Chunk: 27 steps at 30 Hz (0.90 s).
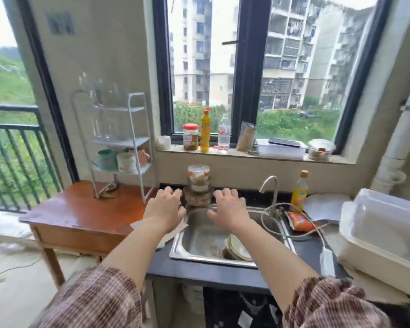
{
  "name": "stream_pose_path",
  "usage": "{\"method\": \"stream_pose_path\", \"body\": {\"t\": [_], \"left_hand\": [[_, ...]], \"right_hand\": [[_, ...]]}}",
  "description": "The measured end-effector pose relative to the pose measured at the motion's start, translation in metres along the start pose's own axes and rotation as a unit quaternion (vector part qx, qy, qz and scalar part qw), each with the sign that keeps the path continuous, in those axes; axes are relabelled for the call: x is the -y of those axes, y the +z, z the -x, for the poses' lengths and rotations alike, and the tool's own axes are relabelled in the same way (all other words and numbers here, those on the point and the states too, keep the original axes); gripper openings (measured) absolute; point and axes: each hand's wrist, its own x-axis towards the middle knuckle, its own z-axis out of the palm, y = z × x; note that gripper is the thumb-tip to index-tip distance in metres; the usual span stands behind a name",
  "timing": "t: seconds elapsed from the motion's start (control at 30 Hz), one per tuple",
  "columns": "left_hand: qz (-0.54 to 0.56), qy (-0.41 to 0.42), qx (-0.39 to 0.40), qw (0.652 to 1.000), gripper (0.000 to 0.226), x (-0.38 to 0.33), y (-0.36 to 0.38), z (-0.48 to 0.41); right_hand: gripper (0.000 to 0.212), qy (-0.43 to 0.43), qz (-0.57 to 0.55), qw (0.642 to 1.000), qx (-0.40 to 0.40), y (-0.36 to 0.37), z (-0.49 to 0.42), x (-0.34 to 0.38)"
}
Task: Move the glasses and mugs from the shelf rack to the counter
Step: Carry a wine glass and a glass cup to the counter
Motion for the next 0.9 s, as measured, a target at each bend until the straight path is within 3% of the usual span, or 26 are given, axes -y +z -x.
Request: {"method": "stream_pose_path", "body": {"t": [0.23, 0.47, 0.9], "left_hand": [[-0.038, -0.05, -0.02, 0.998, 0.042, 0.124, -0.019, -0.088], [0.003, -0.078, -0.077, 0.994, 0.039, 0.221, -0.047, -0.179], [0.034, -0.03, -0.146, 0.988, 0.044, 0.399, -0.086, -0.376]], "right_hand": [[0.051, -0.083, -0.021, 0.996, -0.027, 0.019, -0.138, 0.102], [0.048, -0.126, -0.017, 0.991, -0.046, 0.007, -0.258, 0.183], [0.049, -0.093, -0.01, 0.982, -0.163, -0.03, -0.47, 0.313]]}}
